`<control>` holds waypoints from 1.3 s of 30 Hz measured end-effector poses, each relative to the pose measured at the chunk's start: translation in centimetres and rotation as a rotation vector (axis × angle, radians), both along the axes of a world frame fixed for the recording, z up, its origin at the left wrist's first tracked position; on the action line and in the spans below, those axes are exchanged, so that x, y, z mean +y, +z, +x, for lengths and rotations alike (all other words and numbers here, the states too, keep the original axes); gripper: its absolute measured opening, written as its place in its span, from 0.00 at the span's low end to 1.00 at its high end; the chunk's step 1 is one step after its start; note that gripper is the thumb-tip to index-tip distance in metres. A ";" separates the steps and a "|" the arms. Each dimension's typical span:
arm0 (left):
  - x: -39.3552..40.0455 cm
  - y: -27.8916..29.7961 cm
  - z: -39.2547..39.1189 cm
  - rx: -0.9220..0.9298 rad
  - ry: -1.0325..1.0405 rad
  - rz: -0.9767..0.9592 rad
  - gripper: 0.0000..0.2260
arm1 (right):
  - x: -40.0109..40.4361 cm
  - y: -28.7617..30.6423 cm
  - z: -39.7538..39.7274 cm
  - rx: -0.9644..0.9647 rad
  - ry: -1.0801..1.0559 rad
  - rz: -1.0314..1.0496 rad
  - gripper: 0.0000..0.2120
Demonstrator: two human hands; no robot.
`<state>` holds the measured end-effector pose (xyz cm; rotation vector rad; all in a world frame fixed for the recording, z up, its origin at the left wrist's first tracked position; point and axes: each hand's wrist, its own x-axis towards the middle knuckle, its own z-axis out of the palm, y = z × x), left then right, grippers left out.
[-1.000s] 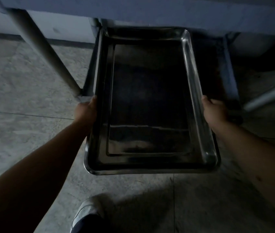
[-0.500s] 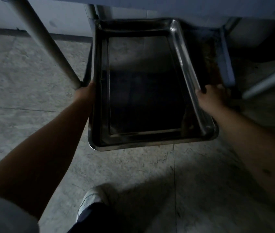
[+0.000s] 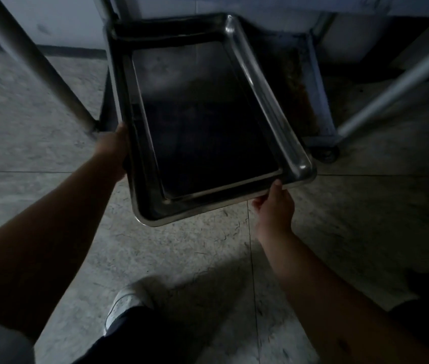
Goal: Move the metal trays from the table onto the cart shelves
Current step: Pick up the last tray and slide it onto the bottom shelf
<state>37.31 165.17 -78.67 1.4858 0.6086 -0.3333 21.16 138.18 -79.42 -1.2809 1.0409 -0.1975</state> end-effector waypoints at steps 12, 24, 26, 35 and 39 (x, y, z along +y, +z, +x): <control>-3.4 -2.6 -5.1 -0.002 -0.056 -0.092 0.19 | -10.2 -2.0 4.6 0.034 0.035 0.047 0.15; -10.1 -2.8 -6.8 0.061 0.057 -0.212 0.19 | -3.8 -1.1 2.6 0.196 0.239 -0.286 0.22; -11.7 -2.8 -6.6 0.077 0.078 -0.203 0.19 | -0.8 -1.4 -1.0 0.125 0.122 -0.089 0.18; -12.5 -2.0 -3.2 0.052 -0.019 -0.257 0.12 | -7.8 -1.4 4.5 -0.014 -0.053 -0.086 0.14; -13.6 -1.0 -0.7 0.048 0.059 -0.286 0.09 | -12.3 -0.7 7.5 0.045 0.011 -0.161 0.11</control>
